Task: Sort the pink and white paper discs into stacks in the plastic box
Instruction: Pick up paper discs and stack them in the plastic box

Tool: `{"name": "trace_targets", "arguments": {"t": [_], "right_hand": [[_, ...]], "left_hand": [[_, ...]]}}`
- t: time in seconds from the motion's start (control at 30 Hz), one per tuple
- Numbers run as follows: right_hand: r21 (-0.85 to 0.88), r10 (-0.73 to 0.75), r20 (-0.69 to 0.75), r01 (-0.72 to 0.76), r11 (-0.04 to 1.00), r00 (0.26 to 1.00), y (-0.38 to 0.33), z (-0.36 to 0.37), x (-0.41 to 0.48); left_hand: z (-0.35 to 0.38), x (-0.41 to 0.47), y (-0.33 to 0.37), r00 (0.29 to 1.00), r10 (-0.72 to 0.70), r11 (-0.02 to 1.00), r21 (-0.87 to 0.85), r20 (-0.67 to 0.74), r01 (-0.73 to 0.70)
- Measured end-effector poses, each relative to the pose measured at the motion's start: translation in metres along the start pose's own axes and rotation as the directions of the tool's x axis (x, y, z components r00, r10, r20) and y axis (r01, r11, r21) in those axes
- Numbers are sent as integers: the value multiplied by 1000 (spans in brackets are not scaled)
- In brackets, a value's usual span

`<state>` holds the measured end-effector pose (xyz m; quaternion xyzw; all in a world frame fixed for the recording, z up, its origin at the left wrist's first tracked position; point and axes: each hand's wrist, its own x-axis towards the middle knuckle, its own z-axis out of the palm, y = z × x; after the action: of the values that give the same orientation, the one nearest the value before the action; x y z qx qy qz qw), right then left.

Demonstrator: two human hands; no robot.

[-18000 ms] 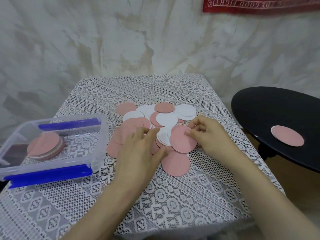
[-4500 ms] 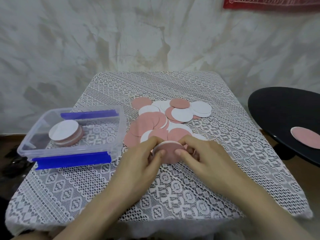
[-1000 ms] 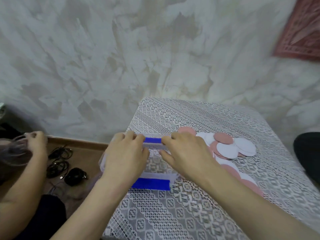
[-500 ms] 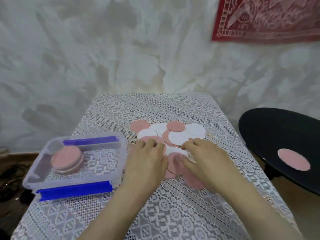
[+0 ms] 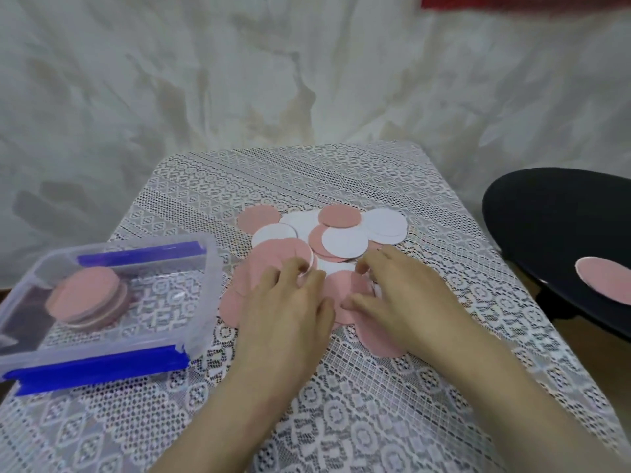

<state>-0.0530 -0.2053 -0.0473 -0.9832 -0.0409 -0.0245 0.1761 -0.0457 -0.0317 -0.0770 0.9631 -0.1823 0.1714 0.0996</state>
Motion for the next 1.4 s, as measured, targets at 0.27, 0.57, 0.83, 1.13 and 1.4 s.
{"name": "trace_targets", "arguments": {"t": [0.27,0.57,0.83,1.13,1.4], "right_hand": [[226,26,-72,-9,974,997,13,0,-10],[659,-91,159,-37,751,983,4,11,-28],[281,69,1,-67,957,998,9,1,-13],[125,131,51,-136,983,990,8,3,11],[626,135,-53,-72,776,989,21,7,20]], "left_hand": [[-6,-13,1,999,4,994,-109,-34,-8],[-25,-25,-4,996,-40,848,-525,83,78],[-24,-21,-17,984,-122,838,-518,132,173],[-20,-16,-19,966,-165,788,-563,197,249],[-20,-16,-21,958,-201,706,-648,206,287]]}}
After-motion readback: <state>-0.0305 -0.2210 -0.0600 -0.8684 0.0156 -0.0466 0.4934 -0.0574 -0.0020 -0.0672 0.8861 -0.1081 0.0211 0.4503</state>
